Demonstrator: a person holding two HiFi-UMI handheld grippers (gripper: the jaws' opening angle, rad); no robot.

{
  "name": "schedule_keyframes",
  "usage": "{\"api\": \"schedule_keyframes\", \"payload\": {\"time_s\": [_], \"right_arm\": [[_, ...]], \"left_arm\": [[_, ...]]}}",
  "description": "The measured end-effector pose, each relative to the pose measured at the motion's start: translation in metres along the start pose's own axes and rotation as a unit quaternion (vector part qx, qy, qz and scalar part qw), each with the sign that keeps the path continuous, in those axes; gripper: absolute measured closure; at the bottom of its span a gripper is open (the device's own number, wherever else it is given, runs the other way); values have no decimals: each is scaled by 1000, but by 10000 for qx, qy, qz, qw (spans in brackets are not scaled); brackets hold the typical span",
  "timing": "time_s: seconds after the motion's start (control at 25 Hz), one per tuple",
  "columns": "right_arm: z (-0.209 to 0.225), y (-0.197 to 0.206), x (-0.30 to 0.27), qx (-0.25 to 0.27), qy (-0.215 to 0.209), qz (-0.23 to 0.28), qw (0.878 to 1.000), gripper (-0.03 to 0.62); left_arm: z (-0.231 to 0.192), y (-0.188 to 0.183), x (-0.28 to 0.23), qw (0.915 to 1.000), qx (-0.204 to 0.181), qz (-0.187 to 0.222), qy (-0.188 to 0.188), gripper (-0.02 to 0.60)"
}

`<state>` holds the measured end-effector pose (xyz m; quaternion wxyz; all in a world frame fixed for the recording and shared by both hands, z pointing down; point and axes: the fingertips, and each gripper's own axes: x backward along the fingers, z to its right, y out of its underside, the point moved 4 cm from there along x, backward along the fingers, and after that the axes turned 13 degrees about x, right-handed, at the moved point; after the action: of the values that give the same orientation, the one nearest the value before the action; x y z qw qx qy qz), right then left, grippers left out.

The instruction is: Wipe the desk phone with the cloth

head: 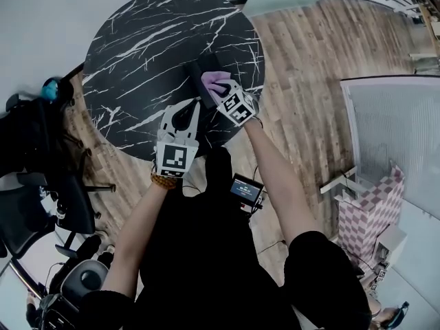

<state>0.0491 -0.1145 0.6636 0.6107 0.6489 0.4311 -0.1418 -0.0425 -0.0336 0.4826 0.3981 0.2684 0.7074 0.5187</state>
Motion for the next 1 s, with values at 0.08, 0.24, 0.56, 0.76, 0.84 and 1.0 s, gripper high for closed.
{"api": "schedule_keyframes", "payload": {"time_s": [0.08,0.24,0.56,0.76,0.84,1.0], "right_arm": [[-3,2,1,-48,-14,1,10000,520],[-9,7,3,-112,-57,-11,9999,520],[-15,12,5,-259,-47,108,9996,520],[-17,14,7,-294,-77,122,9995,520],[-19,15,7,-323,-99,136,9993,520],[-23,20,9,-422,-104,187,9989,520]], "left_arm": [[0,0,-1,10000,-9,-9,1,568],[-2,-1,-1,10000,-12,3,-36,568],[-4,5,1,9999,-7,-57,-100,568],[-2,6,0,9999,-3,-102,-92,568],[-2,7,0,9999,3,-103,-87,568],[-2,6,-2,9999,23,-70,-83,568]]}}
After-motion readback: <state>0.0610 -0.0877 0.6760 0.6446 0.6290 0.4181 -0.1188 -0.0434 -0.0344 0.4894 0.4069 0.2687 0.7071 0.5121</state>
